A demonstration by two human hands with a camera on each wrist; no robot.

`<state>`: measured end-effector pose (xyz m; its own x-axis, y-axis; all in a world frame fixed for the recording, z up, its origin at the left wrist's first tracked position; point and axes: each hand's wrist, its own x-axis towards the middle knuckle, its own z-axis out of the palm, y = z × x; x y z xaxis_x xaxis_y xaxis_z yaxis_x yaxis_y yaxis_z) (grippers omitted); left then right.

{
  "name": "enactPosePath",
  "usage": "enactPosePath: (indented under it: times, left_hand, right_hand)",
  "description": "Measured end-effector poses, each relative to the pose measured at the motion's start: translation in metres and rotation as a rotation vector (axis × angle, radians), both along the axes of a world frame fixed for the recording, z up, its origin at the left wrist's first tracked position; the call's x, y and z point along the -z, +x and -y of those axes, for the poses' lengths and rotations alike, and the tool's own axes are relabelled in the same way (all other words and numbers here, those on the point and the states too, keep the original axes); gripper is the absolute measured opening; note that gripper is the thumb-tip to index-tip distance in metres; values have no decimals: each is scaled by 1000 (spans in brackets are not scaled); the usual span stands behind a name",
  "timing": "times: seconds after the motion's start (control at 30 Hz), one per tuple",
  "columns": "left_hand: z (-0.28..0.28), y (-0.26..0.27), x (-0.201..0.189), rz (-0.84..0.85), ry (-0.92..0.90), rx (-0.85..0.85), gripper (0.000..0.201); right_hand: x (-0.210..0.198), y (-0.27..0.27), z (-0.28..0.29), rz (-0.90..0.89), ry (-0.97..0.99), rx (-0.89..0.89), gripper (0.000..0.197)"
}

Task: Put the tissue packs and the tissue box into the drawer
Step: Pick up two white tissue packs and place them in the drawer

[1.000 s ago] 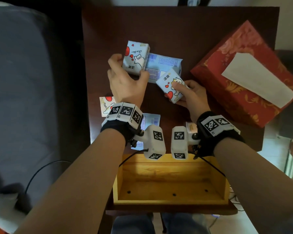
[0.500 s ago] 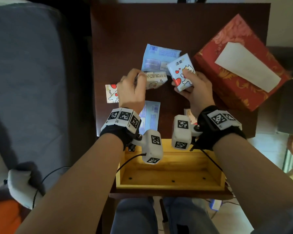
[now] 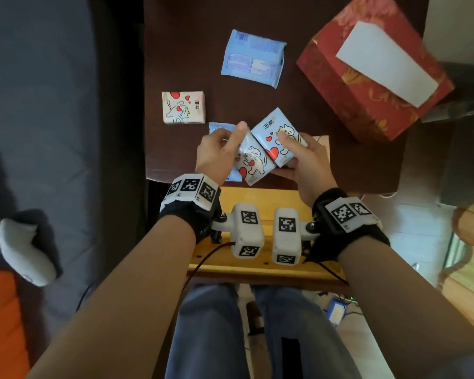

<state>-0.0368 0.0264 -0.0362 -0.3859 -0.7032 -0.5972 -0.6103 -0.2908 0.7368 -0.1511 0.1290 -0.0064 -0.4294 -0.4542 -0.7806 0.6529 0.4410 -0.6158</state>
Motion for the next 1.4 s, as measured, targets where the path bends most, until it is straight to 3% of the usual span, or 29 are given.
enactPosePath:
  times: [0.2, 0.37, 0.53, 0.67, 0.9, 1.07, 1.2, 1.4]
  left_hand:
    - [-28, 27, -17, -50, 149, -111, 26]
    - [-49, 57, -28, -91, 273, -134, 29]
    - [-69, 87, -17, -69, 273, -109, 29]
    - [-92, 123, 9, -2, 268, -52, 30]
    - [-124, 166, 69, 144, 97, 123, 30]
    - [-137, 172, 115, 226, 39, 182, 31]
    - [-139, 172, 139, 298, -1, 198, 31]
    - [-131, 170, 157, 346, -29, 267, 30]
  right_hand:
    - [-8, 16, -25, 18, 26, -30, 8]
    - [-8, 41, -53, 43, 66, -65, 7]
    - [3, 78, -79, 96, 127, -30, 8]
    - [21, 120, -103, 34, 192, -115, 15]
    - [83, 162, -136, -93, 304, -373, 7]
    - [127, 166, -145, -182, 351, -557, 35]
    - [150, 161, -141, -298, 386, -664, 43]
    - [171, 158, -132, -314, 505, -747, 39]
